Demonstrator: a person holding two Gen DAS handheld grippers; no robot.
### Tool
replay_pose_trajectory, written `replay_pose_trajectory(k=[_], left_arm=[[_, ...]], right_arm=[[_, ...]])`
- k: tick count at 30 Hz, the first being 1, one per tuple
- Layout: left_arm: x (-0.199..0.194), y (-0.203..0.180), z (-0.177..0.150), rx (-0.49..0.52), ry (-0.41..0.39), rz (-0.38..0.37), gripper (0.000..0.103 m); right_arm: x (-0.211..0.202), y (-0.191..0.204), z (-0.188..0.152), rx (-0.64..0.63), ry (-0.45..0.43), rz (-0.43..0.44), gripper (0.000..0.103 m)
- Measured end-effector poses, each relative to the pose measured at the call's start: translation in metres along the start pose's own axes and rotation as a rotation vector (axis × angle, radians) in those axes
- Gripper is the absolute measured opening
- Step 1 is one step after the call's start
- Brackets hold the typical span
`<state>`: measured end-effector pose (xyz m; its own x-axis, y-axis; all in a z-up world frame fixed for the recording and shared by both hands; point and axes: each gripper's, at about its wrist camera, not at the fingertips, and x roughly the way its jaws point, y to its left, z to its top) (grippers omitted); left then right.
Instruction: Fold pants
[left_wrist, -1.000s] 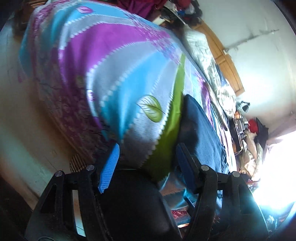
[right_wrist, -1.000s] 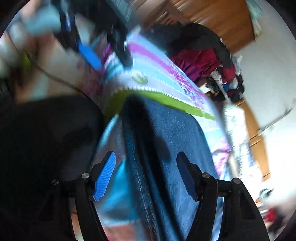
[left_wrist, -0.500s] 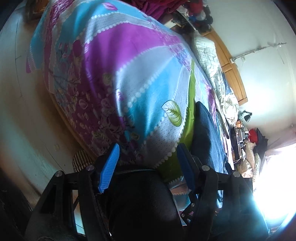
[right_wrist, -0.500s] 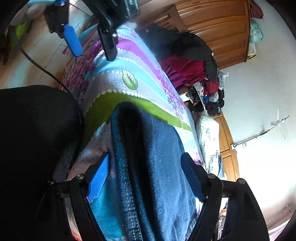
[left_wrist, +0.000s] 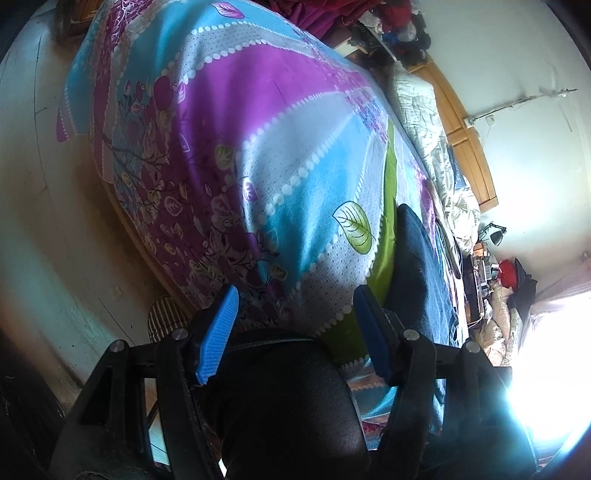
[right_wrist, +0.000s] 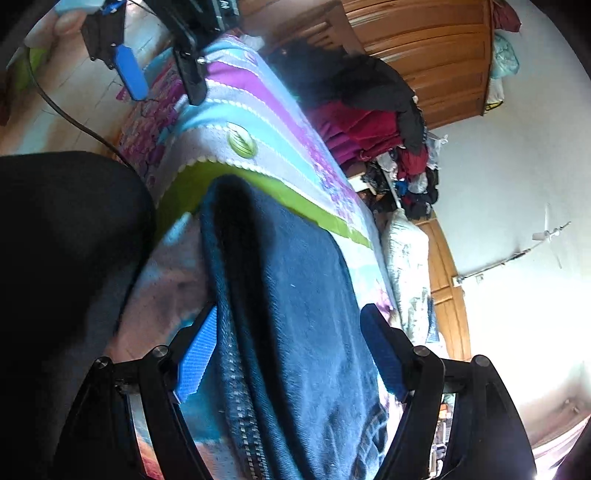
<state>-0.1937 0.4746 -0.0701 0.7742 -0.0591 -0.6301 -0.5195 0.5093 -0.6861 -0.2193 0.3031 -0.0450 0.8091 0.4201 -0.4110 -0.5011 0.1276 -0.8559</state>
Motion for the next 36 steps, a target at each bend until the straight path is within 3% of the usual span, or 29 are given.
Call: replay_pose_trajectory(k=[7,13,15,20,23,26,28,32,34,36], left_arm=[[0.002,-0.007,0.001,0.008,0.01,-0.014,0.066],[0.008,-0.038,0.016,0.12,0.018,-0.036,0.066],[0.015,-0.05,0.024,0.181,0.032,-0.048,0.066],[0.056,-0.093,0.047,0.332,0.174,-0.101,0.066],[0.09,-0.116,0.049,0.365,0.288,-0.166,0.068],[0.114,-0.138,0.058,0.382,0.311,-0.188,0.069],[0.129,-0.148,0.072,0.356,0.321,-0.2,0.076],[0.154,-0.157,0.081,0.321,0.376,-0.206,0.076],[0.162,-0.159,0.079,0.33,0.403,-0.201,0.071],[0.165,-0.162,0.076,0.356,0.416,-0.206,0.026]], right_arm=[[0.018,0.005,0.019,-0.028,-0.038,-0.062,0.075],[0.034,0.003,0.037,-0.013,-0.057,-0.004,0.051],[0.032,-0.002,0.037,0.012,-0.062,0.053,0.019],[0.017,-0.039,0.032,0.126,-0.101,0.065,0.015],[0.012,-0.052,0.032,0.149,-0.105,0.058,0.015],[0.007,-0.054,0.028,0.146,-0.112,0.058,0.015],[0.004,-0.055,0.026,0.141,-0.121,0.059,0.015],[-0.001,-0.058,0.022,0.156,-0.123,0.063,0.015],[-0.004,-0.06,0.02,0.161,-0.126,0.066,0.015],[-0.002,-0.063,0.019,0.179,-0.121,0.077,0.015]])
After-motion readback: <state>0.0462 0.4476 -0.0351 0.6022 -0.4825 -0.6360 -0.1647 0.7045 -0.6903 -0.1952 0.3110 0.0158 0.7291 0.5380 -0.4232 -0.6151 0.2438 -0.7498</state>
